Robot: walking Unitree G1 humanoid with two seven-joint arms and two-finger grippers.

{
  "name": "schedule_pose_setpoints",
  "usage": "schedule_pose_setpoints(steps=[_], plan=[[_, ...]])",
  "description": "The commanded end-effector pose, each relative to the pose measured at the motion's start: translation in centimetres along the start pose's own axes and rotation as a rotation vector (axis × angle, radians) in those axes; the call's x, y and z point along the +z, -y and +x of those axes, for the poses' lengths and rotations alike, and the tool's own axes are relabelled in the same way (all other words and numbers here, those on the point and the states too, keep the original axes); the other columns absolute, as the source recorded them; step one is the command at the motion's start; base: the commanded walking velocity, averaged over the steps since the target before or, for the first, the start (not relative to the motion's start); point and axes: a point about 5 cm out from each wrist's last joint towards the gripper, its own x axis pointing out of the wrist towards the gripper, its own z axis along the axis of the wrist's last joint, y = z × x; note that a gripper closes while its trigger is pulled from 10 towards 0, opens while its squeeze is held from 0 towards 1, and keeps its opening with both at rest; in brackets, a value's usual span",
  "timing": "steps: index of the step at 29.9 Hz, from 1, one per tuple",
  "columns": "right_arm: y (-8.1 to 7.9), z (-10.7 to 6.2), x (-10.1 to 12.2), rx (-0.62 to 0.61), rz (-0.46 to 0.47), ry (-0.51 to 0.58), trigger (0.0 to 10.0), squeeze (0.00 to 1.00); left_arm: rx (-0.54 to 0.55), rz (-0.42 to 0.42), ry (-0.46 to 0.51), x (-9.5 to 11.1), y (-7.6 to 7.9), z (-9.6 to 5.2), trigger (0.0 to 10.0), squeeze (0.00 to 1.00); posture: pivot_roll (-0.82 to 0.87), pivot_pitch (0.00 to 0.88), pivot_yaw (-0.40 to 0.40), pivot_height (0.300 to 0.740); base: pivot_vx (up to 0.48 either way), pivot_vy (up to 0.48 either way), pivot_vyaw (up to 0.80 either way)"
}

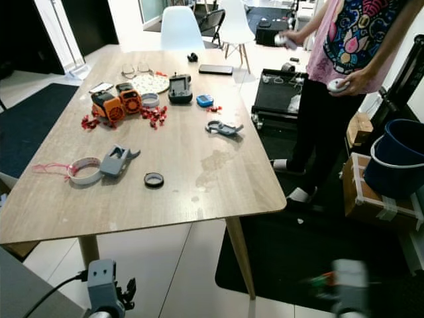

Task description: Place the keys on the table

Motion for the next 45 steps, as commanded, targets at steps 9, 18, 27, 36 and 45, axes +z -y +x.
schedule_pose_setpoints(steps=[9, 18, 27, 36, 45], plan=[[1.4, 3.0, 17.2, -0.014, 0.301, 0.517, 10.0, 0.00, -0.018, 0.021, -0.023, -0.3, 0.4, 0.1, 10.0, 0.00, 0.05, 0.070, -0.006, 0.740, 0.000, 0.000, 0.00], [-9.8, -0.1, 26.3, 0.595, 0.268, 0.687, 10.0, 0.00, -0.005, 0.008, -0.021, -0.4, 0.4, 0.0, 10.0, 0.00, 0.06, 0.070, -0.021, 0.740, 0.000, 0.000, 0.00], [-17.3, -3.8, 26.9, 0.998, 0.148, 0.657, 10.0, 0.00, 0.009, 0.000, -0.028, -0.8, 0.0, -0.3, 10.0, 0.00, 0.06, 0.074, -0.022, 0.740, 0.000, 0.000, 0.00], [-20.5, -5.5, 25.2, 1.124, 0.050, 0.611, 10.0, 0.00, 0.009, -0.003, -0.030, -0.9, 0.1, -0.3, 10.0, 0.00, 0.06, 0.077, -0.021, 0.740, 0.000, 0.000, 0.00], [-21.4, -6.2, 24.9, 1.152, 0.042, 0.604, 10.0, 0.00, 0.004, -0.001, -0.033, -0.9, 0.2, -0.3, 10.0, 0.00, 0.06, 0.079, -0.018, 0.740, 0.000, 0.000, 0.00]])
